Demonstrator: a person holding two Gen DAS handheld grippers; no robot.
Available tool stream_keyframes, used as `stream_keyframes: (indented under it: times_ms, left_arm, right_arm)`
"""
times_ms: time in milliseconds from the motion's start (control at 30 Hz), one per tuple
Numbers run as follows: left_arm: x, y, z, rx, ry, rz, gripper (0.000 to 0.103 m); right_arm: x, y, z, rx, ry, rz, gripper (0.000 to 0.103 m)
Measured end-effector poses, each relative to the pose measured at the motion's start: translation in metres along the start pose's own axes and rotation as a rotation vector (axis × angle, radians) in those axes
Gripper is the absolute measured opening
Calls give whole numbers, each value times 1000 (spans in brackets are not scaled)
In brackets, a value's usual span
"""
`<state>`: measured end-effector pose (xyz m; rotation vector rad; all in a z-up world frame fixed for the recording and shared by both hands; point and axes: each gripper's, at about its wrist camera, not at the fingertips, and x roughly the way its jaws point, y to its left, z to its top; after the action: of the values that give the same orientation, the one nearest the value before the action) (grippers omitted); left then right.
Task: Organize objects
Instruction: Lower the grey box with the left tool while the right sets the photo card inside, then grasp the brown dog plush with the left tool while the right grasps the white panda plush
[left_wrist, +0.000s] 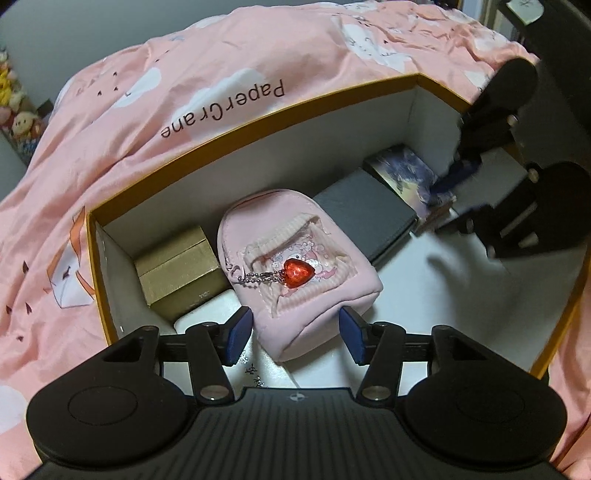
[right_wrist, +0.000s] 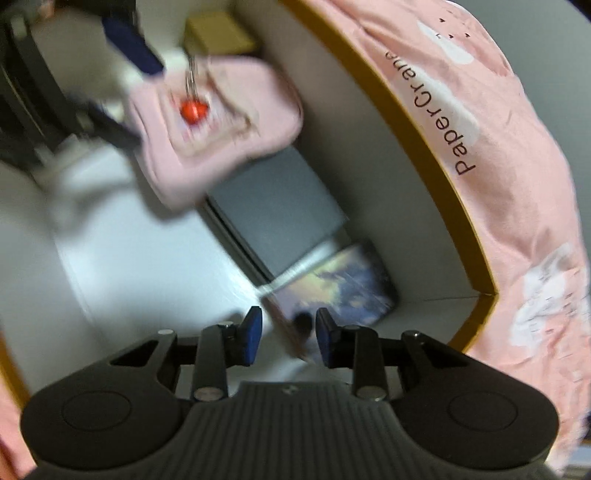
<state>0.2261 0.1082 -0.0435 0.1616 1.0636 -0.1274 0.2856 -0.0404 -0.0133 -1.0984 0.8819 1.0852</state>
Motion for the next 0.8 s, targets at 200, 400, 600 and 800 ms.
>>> stream_keyframes:
  times_ms: [200,400,600,800]
  left_arm:
    - [0,2,-2,-17,-4,-6,61]
    - [-3,1,-1,-14,-10,-8,62]
    - [-6,5,-2,-56,-27,-35,62]
    - [-26,6,-2,-99,-83,-83,61]
  right_arm:
    - [11,-22,14,295,16,209,13]
    - [26,-35,26,468,-5,250,10]
    - [33,-49,29,591,-23,275,7]
    - [12,-36,7,608,-70,267,8]
